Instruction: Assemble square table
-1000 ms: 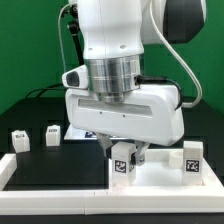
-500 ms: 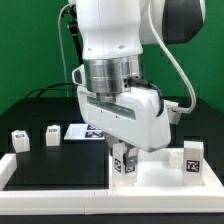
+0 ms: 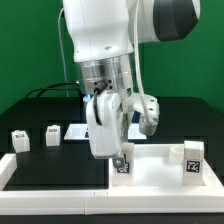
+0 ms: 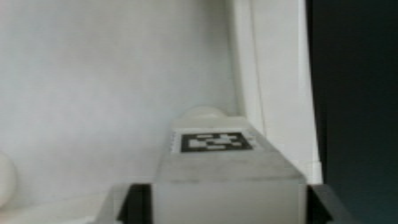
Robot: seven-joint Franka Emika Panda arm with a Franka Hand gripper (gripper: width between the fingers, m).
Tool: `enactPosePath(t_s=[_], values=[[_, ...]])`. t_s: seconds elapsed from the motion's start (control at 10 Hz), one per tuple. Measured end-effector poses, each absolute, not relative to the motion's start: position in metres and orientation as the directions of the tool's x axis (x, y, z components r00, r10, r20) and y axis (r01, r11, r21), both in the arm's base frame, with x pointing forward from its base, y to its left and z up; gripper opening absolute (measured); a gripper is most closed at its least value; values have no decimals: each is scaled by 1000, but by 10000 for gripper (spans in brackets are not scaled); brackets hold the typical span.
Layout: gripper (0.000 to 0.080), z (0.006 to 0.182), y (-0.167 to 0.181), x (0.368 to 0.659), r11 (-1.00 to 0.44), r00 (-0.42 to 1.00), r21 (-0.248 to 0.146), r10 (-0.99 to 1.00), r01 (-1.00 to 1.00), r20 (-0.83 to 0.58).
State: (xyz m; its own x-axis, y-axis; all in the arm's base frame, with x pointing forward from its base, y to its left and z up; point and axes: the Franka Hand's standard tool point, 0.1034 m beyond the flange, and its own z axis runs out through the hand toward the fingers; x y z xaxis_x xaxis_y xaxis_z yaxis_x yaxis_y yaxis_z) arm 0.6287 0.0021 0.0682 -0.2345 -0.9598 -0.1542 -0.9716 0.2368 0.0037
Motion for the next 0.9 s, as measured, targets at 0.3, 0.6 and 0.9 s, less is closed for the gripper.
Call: enactPosePath(t_s=[0.3,0.6,0.9], values=[[322,69,3,629,353,-352,16,-925,-935,-140],[504,67,4,628,373,-372,20,-917,-928,-143],[647,67,4,629,371,-370,20,-918,-928,-143]])
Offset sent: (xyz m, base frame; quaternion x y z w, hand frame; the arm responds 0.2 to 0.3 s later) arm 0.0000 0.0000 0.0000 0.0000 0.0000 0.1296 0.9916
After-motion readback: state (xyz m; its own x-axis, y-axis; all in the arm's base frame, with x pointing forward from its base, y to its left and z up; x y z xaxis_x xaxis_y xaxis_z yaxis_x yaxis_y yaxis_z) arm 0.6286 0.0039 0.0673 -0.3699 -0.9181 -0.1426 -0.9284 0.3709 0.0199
